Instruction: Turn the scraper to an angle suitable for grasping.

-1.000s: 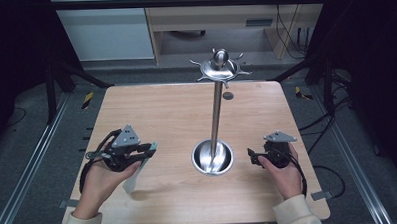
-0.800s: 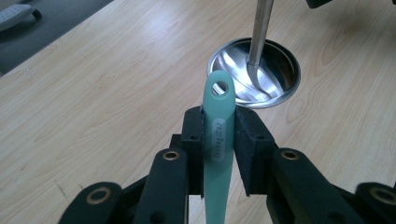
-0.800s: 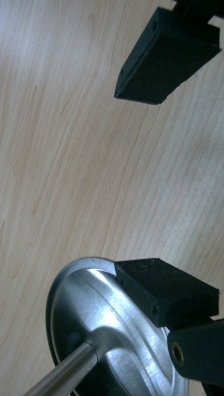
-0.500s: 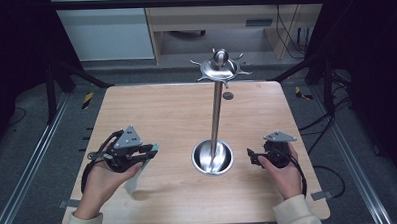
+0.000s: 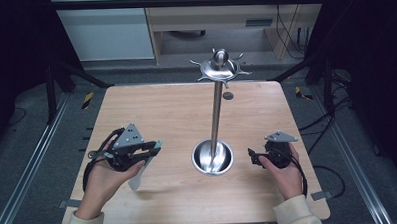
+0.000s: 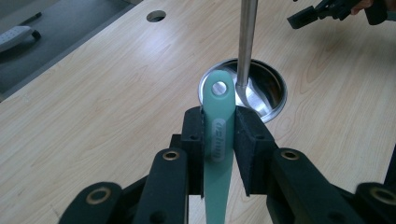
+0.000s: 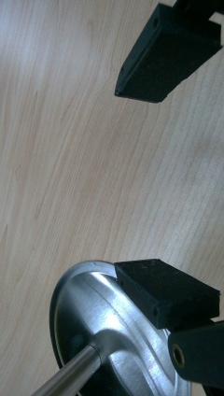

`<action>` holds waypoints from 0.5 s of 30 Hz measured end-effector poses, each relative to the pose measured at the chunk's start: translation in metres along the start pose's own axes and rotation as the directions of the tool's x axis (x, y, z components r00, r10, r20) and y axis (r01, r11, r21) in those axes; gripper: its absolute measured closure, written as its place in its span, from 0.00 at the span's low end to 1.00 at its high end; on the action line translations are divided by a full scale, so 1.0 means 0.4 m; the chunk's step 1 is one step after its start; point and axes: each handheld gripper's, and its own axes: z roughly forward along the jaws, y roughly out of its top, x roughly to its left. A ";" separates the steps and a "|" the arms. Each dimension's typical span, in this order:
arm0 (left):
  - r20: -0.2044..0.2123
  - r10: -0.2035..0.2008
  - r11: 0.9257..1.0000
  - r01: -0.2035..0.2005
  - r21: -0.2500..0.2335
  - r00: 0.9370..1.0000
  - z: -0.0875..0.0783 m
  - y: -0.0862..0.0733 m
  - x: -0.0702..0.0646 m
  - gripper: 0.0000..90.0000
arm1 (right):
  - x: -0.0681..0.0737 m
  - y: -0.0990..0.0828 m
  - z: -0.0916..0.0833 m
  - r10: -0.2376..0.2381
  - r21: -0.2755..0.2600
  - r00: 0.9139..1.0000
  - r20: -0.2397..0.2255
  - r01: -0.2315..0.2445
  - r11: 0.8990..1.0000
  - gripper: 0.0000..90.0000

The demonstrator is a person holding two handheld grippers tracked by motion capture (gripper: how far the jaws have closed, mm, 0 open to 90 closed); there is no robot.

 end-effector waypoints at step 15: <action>-0.017 -0.006 0.999 0.005 -0.043 1.000 0.010 0.056 0.006 0.83 | 0.004 0.001 0.000 0.004 0.006 1.000 -0.003 -0.004 1.000 0.15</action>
